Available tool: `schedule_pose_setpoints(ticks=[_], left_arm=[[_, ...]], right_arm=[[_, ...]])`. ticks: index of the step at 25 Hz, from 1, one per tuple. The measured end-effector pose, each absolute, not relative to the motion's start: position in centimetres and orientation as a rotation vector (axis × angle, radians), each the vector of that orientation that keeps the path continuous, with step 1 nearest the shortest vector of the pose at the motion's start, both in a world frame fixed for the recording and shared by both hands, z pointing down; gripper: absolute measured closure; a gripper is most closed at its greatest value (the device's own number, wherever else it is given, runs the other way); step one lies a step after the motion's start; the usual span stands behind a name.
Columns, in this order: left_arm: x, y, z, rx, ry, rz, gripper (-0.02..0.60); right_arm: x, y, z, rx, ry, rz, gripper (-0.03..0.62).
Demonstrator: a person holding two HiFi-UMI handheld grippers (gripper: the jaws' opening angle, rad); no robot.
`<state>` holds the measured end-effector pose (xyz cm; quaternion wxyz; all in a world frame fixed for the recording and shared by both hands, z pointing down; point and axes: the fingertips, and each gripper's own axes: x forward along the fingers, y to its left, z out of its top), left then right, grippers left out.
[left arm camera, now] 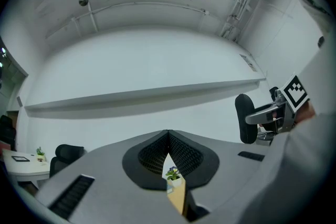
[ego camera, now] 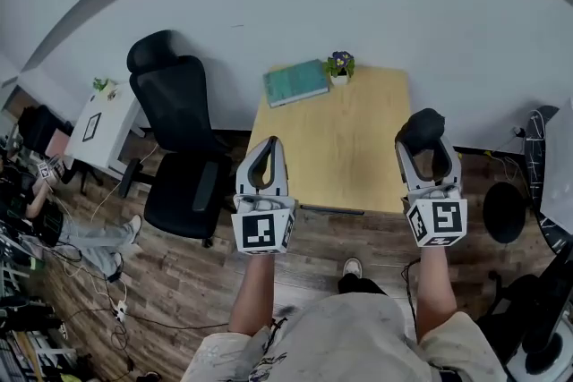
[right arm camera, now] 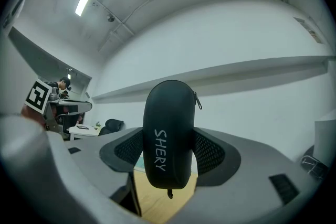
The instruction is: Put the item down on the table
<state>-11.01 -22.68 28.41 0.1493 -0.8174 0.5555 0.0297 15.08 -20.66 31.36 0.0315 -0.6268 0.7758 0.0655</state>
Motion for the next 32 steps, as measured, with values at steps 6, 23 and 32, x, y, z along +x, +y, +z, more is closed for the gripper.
schedule_pose_setpoints(ticks=[6,23,32], left_arm=[[-6.6,-27.1,29.4,-2.395,1.548,0.081,0.575],[-5.5,-30.8,34.2,-2.406,1.569,0.038,0.575],[-7.3,-31.8,36.8,-2.419,1.627,0.015,0.575]], right_arm=[[18.7,-24.3,32.3,-1.973,2.373,0.17,0.289],[19.7,-29.2,36.8,-1.977,2.429,0.127,0.289],[18.1,-31.1,39.2,-1.961,2.498,0.056,0.289]])
